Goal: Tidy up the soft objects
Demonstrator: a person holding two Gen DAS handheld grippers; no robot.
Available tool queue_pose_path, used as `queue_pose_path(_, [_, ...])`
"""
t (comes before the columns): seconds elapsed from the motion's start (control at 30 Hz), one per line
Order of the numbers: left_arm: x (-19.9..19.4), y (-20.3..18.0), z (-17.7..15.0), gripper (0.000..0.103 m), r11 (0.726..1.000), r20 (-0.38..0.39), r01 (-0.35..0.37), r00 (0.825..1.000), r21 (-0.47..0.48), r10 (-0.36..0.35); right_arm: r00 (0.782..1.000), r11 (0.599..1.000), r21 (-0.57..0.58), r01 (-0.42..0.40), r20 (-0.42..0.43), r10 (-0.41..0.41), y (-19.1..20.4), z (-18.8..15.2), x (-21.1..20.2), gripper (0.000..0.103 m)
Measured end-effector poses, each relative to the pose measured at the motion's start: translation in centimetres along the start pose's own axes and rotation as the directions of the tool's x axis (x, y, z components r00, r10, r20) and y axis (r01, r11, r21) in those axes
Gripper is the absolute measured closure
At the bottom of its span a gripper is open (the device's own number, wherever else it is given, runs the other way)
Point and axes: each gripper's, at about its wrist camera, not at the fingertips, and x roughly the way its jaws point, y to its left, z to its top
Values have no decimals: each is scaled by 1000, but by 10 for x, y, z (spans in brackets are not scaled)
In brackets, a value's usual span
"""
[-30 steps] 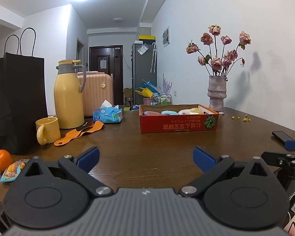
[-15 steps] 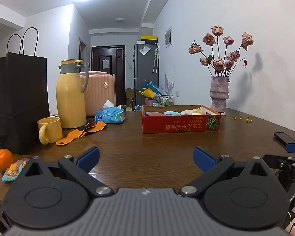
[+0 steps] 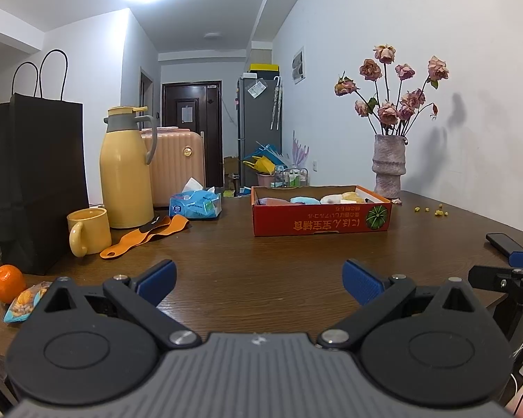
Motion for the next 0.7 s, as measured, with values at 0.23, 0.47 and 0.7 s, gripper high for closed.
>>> queue_pose_path(0.23, [0, 0, 0, 0, 1000, -1, 0, 1000, 0, 0, 1000, 1000, -1, 2, 2, -2, 1, -2, 0, 0])
queue_pose_path(0.47, [0, 0, 0, 0, 1000, -1, 2, 1000, -1, -2, 1000, 1000, -2, 1, 4, -1, 1, -3, 0, 0])
queue_pose_path(0.7, [0, 1, 0, 0, 1000, 3, 2, 1000, -4, -2, 1000, 1000, 6, 4, 0, -4, 0, -2, 1, 0])
